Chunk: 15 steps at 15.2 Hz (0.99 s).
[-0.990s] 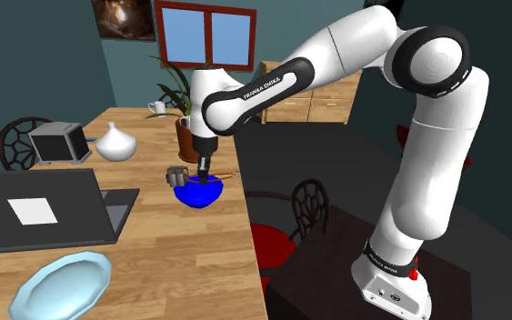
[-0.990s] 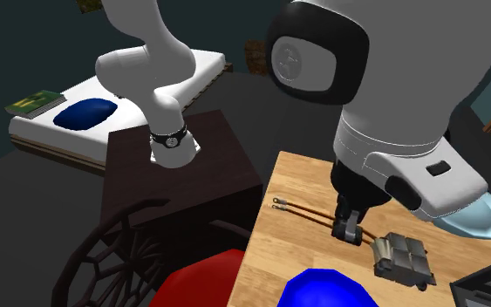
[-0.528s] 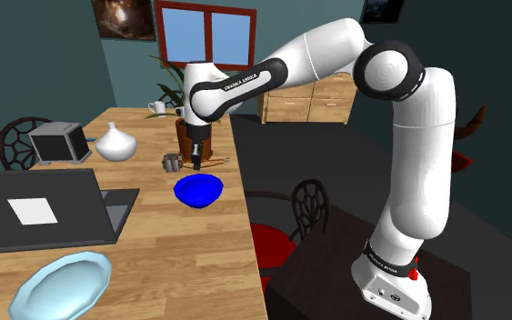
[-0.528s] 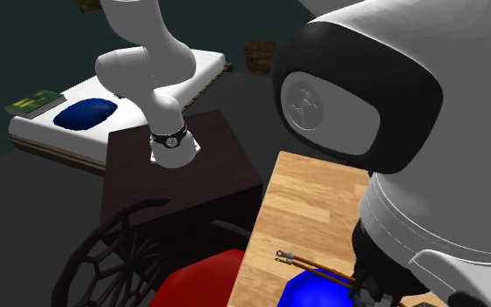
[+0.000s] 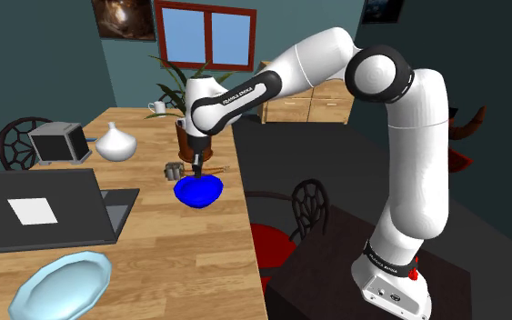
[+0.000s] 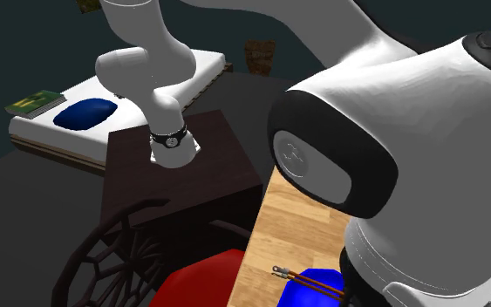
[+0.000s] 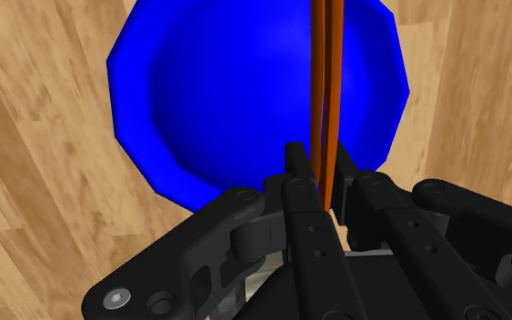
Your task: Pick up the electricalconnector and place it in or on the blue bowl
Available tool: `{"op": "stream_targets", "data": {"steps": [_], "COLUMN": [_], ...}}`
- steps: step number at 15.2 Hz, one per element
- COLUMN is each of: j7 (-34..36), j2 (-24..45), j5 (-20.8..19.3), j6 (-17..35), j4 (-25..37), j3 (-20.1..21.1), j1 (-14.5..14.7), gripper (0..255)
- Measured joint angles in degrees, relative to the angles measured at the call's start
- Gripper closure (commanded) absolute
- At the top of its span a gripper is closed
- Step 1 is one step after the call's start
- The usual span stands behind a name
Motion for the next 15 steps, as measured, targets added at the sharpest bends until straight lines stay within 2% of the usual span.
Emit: {"op": "stream_targets", "data": {"steps": [5, 12, 13, 15], "j7": [0.1, 0.2, 0.2, 0.2], "j2": [1.7, 2.2, 2.2, 2.2], "j5": [-0.5, -0.6, -0.6, -0.6], "j6": [3.1, 3.7, 3.7, 3.7], "j4": [-1.5, -1.5, -1.5, -1.5], "j3": [-0.3, -0.3, -0.3, -0.3], "j1": [0.1, 0.2, 0.2, 0.2], "gripper": [255, 255, 0, 0]}}
